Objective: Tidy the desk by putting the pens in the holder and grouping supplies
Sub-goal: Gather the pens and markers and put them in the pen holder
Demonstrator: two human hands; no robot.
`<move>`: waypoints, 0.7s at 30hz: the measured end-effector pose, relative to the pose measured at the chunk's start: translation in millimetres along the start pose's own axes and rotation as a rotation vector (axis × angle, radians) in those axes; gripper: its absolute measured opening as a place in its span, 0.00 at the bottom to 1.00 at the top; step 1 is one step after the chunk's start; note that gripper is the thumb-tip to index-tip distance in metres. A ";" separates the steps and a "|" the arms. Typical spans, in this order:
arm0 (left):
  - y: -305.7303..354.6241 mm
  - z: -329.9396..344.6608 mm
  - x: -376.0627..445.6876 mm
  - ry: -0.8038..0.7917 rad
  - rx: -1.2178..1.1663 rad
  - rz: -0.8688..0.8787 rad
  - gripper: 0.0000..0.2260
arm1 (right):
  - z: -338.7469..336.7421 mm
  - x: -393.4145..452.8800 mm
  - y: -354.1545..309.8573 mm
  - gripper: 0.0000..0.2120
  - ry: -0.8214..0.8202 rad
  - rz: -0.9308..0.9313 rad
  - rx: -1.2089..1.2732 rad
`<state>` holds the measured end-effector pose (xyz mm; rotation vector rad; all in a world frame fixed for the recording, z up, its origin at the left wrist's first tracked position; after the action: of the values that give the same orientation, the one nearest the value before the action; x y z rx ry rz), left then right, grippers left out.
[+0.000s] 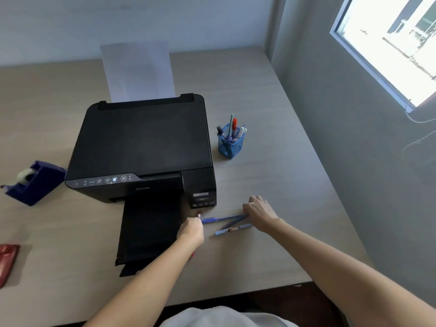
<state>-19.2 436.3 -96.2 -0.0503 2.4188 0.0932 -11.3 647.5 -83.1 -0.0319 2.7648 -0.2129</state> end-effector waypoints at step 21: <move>76.9 10.2 6.9 0.223 0.211 0.488 0.11 | 18.4 -60.5 25.7 0.23 0.152 -0.113 0.216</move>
<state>-22.5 513.6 -104.3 0.6584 2.5975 0.0545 51.9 673.3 -82.3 -0.1208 2.8763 -0.5643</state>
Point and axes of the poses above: each hand's wrist, its own x-axis towards the middle knuckle, its own z-axis out of the palm, y = z × x, the point moved 9 cm from there along x, towards the middle knuckle, and after that the axes turned 1 degree about y, right-handed, at the moved point
